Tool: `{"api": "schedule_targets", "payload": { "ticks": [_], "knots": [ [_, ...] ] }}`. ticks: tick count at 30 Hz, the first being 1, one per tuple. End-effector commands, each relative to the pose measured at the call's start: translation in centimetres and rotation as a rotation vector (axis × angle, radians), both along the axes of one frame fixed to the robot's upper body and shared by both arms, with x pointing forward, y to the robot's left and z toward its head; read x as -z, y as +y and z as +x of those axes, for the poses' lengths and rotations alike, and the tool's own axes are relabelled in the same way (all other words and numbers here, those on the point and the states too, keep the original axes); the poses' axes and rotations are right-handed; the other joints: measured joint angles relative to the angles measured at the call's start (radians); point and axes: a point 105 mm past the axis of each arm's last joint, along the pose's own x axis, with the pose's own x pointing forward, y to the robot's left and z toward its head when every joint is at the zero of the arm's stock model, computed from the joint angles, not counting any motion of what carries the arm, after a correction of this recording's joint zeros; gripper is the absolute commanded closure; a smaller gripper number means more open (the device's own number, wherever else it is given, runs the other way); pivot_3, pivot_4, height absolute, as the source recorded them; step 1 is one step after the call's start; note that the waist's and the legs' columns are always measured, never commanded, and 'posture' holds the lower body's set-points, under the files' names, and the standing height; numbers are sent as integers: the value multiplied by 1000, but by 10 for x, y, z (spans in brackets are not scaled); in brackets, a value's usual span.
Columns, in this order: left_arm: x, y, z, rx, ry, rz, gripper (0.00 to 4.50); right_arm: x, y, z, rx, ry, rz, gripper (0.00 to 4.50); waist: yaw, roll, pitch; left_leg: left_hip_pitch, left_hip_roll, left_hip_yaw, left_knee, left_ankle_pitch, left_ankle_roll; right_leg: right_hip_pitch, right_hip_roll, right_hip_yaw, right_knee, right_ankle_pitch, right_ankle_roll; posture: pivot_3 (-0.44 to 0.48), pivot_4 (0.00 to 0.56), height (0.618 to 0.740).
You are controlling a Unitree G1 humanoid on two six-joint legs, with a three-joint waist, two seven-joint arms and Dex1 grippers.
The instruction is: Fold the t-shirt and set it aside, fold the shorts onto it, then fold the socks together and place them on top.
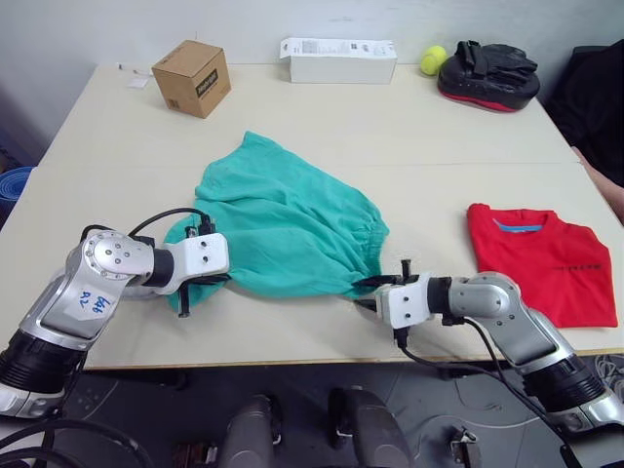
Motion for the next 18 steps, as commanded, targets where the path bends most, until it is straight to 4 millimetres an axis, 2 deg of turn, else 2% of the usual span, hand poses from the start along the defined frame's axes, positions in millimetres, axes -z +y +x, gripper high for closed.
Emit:
{"api": "schedule_targets", "payload": {
  "ticks": [1,2,7,11,18],
  "knots": [
    [-15,7,8,-29,-50,1,4500,0,-8,6,17,-17,-20,4153,0,0,0,0,0,0,0,0,0,0,0,0,0,0,0,0,150,740],
    [-18,8,10,-38,-55,-6,4500,-3,-10,7,17,-22,-19,4464,0,0,0,0,0,0,0,0,-1,0,0,0,1,0,0,0,150,740],
    [-35,15,22,-80,-86,-32,4500,-26,-26,14,-6,-66,-16,4464,0,0,0,0,0,0,1,1,-1,0,0,0,1,0,0,0,150,740],
    [-52,20,32,-116,-103,-84,4500,-50,-37,6,-137,-133,-23,4464,1,0,0,0,0,0,1,1,-1,0,1,0,2,0,1,0,150,740],
    [-71,22,39,-143,-118,-148,4500,-68,-57,-5,-280,-254,-126,4464,-1,0,0,1,0,0,1,1,-2,0,1,0,3,0,3,0,150,740]
  ]
}}
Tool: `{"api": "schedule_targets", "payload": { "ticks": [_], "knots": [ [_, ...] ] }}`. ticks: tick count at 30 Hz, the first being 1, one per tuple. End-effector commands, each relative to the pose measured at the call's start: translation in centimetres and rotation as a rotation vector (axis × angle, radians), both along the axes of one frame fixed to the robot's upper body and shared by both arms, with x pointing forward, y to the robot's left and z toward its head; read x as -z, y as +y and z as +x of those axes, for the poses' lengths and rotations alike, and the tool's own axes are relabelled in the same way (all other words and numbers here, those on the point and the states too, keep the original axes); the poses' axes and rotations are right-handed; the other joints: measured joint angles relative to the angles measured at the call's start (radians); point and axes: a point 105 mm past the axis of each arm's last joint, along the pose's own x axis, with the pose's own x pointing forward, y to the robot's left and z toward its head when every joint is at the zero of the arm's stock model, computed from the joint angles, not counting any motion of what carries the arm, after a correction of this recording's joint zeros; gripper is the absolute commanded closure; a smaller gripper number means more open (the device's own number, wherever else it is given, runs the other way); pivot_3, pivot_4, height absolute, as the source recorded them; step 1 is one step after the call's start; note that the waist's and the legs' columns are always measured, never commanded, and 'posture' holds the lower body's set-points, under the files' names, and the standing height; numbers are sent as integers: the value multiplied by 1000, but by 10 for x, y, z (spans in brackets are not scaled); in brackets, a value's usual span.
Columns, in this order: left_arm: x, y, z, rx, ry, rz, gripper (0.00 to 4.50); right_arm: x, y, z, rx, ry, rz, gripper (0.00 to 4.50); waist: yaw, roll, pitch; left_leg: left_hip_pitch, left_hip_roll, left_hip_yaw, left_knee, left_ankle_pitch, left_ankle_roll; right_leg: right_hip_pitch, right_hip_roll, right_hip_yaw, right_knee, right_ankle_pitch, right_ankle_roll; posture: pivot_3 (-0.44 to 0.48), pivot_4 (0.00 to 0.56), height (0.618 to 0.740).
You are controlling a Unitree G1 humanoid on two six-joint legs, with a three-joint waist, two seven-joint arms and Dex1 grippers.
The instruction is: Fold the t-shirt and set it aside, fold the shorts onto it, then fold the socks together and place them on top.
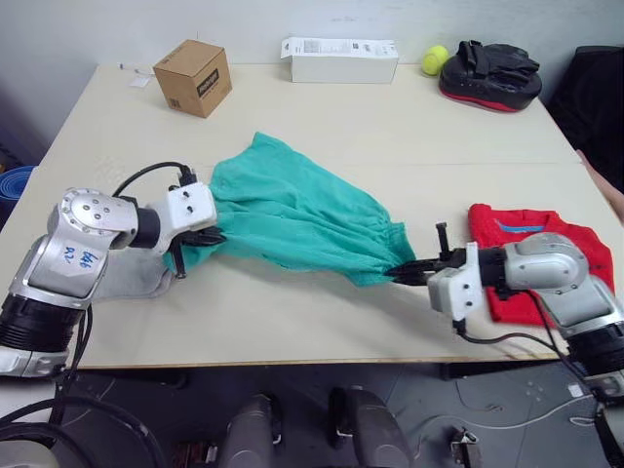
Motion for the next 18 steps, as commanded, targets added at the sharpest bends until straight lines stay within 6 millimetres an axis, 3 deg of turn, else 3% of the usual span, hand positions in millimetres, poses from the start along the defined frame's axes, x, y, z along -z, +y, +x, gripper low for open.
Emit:
{"api": "schedule_targets", "payload": {
  "ticks": [1,4,9,12,14,17,18],
  "knots": [
    [-26,8,5,-41,-49,-54,4500,-22,-11,-4,-58,-91,-19,4464,-3,0,0,0,0,0,0,0,0,0,0,0,0,0,0,0,150,740],
    [-23,4,2,-24,-29,-68,4500,-23,-8,-4,-50,-75,36,4464,-3,0,0,1,1,1,1,1,-1,0,1,1,2,0,0,0,150,740],
    [2,-7,-9,22,29,-27,4500,-7,6,-9,-30,11,117,4464,-1,0,0,1,1,0,1,1,-2,0,1,2,2,0,0,0,150,740],
    [17,-10,-13,37,32,14,4500,-2,7,-10,-1,58,152,3890,0,0,0,1,1,0,2,1,-2,0,1,2,3,0,0,0,150,740],
    [21,-7,-10,23,13,33,4500,-5,7,-14,12,82,181,3223,0,0,0,2,1,0,1,1,-2,1,0,2,3,0,0,0,150,740],
    [17,-3,-1,-10,-25,21,4500,-13,8,-20,33,116,219,2203,1,0,0,1,1,0,2,1,-2,0,0,2,3,0,0,0,150,740],
    [11,-2,4,-22,-49,2,4288,-16,9,-22,40,128,236,1854,1,0,0,1,1,0,2,1,-2,0,0,2,3,0,0,0,150,740]
  ]
}}
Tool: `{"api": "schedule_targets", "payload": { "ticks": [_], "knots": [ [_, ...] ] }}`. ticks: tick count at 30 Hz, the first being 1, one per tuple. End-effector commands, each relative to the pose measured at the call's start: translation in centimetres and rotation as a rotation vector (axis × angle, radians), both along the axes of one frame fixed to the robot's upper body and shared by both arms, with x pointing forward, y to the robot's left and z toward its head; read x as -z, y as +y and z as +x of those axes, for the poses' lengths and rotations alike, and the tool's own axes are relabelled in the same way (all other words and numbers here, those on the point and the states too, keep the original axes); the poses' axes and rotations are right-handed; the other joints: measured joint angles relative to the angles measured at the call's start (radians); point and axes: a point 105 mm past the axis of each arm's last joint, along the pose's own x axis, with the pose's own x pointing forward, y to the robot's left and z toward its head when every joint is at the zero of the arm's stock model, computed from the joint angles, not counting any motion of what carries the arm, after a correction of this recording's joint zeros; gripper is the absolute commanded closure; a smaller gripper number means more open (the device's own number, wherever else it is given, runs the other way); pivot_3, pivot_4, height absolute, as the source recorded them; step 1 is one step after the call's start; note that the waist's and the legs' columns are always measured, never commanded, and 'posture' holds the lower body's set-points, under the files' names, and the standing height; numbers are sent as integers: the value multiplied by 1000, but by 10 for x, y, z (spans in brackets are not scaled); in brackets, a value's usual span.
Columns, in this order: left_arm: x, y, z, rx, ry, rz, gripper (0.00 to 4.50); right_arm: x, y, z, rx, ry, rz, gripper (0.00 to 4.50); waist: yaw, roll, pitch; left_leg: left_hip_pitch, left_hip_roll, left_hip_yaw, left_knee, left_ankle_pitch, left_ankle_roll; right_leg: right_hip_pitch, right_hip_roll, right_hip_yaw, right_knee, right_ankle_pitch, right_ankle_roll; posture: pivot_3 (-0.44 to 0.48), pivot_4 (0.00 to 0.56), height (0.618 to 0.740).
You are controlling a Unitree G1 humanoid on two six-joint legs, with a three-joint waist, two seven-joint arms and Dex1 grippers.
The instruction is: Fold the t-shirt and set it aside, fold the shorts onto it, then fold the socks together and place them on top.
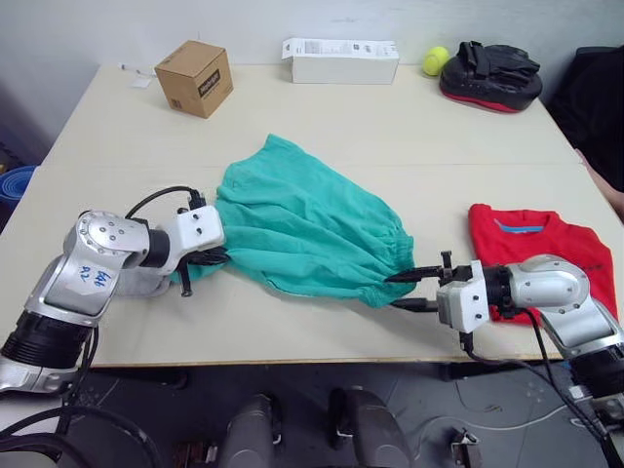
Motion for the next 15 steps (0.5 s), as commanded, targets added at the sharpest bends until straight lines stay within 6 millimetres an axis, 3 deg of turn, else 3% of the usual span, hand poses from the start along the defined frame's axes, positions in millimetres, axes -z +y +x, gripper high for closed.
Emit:
{"api": "schedule_targets", "payload": {
  "ticks": [1,5,10,13,15],
  "knots": [
    [-25,5,14,-35,-116,-21,4045,-28,1,-5,22,-26,73,1459,1,0,0,0,0,0,0,0,0,0,0,0,0,0,0,0,150,740],
    [-42,2,5,40,-142,-93,2889,-31,9,-17,64,80,141,66,1,0,0,0,0,-1,-1,0,0,0,-1,-1,0,0,0,0,150,740],
    [-46,9,-8,74,-169,-105,1282,-20,25,-28,146,195,199,0,-4,0,0,0,0,-1,-1,0,0,0,-1,-1,0,0,0,0,150,740],
    [-40,13,-14,106,-181,-56,286,-6,37,-24,241,254,216,0,-1,-1,0,0,0,-1,-1,0,0,0,-1,-1,0,0,0,0,150,740],
    [-33,16,-19,142,-178,4,49,4,44,-22,291,282,210,0,-1,-1,-1,0,0,-2,-1,0,0,0,-1,-1,0,0,-1,0,150,740]
  ]
}}
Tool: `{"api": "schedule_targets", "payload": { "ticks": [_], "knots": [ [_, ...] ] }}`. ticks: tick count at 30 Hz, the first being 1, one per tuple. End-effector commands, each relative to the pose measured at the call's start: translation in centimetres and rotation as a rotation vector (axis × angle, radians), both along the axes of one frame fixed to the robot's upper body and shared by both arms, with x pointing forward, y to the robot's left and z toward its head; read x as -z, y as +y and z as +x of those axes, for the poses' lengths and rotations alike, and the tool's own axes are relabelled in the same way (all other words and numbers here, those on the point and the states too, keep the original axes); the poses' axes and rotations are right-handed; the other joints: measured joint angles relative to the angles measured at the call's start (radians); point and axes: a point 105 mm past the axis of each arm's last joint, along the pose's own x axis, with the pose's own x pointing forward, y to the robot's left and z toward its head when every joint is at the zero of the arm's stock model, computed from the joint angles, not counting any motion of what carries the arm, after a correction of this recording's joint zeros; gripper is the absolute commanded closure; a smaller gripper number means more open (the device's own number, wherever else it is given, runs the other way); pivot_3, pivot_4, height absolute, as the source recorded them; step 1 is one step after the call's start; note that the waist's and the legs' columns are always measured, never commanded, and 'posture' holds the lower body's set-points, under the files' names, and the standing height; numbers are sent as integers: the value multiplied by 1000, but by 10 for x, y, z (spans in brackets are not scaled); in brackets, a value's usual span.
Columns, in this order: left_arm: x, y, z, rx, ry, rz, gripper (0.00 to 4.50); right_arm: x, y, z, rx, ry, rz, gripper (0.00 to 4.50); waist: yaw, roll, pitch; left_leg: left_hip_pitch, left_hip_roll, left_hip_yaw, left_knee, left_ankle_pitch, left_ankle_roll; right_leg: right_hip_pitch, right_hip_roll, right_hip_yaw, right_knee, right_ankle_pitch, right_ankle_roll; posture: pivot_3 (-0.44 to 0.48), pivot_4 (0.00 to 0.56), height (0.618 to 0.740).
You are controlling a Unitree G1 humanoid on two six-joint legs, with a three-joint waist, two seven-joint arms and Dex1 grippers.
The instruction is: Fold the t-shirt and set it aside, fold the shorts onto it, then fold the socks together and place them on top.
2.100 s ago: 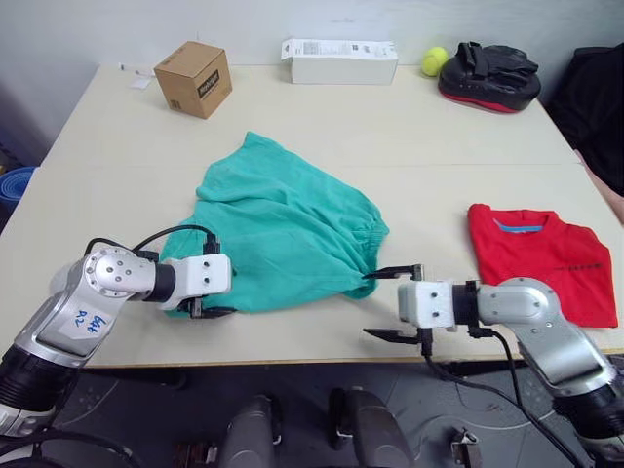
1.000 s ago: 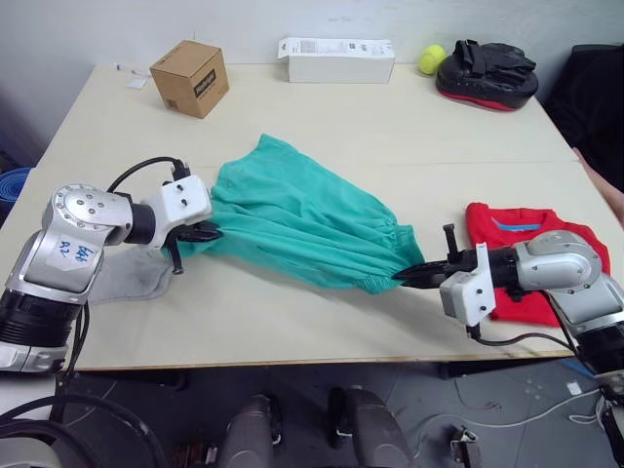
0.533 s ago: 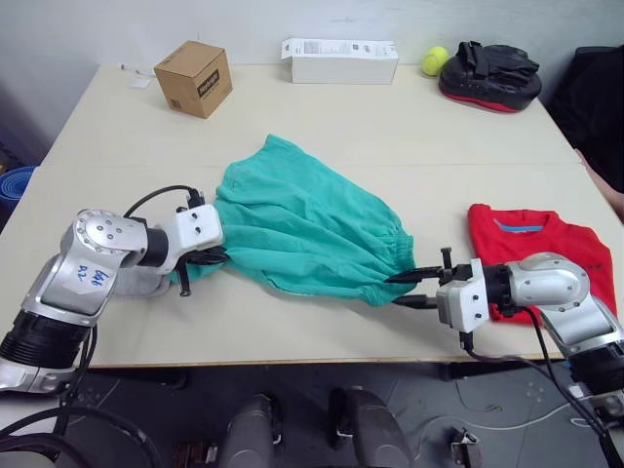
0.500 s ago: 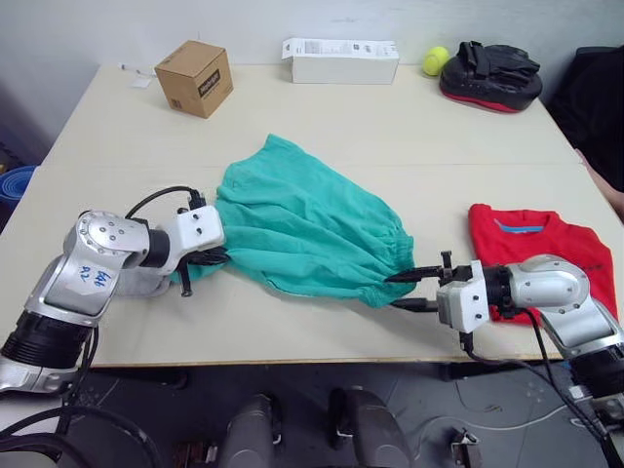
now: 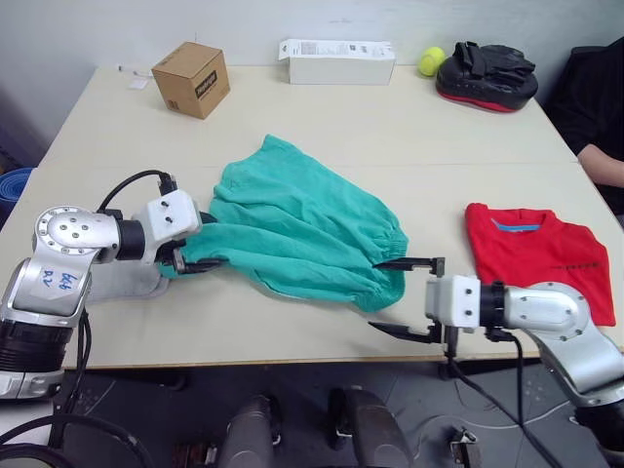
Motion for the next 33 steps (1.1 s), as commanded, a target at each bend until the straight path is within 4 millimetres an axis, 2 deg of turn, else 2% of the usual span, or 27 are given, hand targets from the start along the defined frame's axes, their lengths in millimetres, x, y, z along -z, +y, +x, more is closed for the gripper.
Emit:
{"api": "schedule_targets", "payload": {
  "ticks": [1,6,14,17,22,28,29,33],
  "knots": [
    [-6,4,-9,75,-68,111,49,11,15,1,66,27,-8,0,0,0,0,0,0,0,0,0,0,0,0,0,0,0,0,0,150,740],
    [1,15,-10,116,-101,231,49,21,25,12,131,-2,-35,0,0,0,0,-1,-1,0,-1,-1,1,-1,-1,0,-1,0,-1,0,150,740],
    [18,22,7,130,-149,373,49,46,29,35,193,-76,-137,0,-1,0,0,-1,-1,1,-1,-2,2,-1,-1,-1,-1,0,-1,0,150,740],
    [22,24,11,119,-151,372,630,50,27,36,179,-98,-153,589,-2,-1,-1,-1,-1,1,-1,-1,2,-1,-1,-1,-1,0,-1,0,150,740],
    [23,27,18,85,-176,372,2286,47,22,43,154,-159,-181,2333,-1,-1,-1,-1,-1,2,0,-1,2,-1,-1,-1,-1,0,-1,0,150,740],
    [26,30,11,62,-174,355,4222,38,15,51,92,-190,-204,4427,-1,-1,-1,-1,-1,2,0,-1,2,-1,-1,-1,-1,0,-1,0,150,740],
    [27,30,10,58,-172,353,4480,37,14,51,77,-185,-206,4500,-2,-1,-1,-1,-1,2,-1,-1,2,-1,-1,-1,-1,0,-1,0,150,740],
    [33,27,1,51,-149,330,4480,34,7,45,-15,-126,-195,4500,-2,-1,-1,-1,0,2,-1,-1,2,-1,0,-1,-1,0,0,0,150,740]
  ]
}}
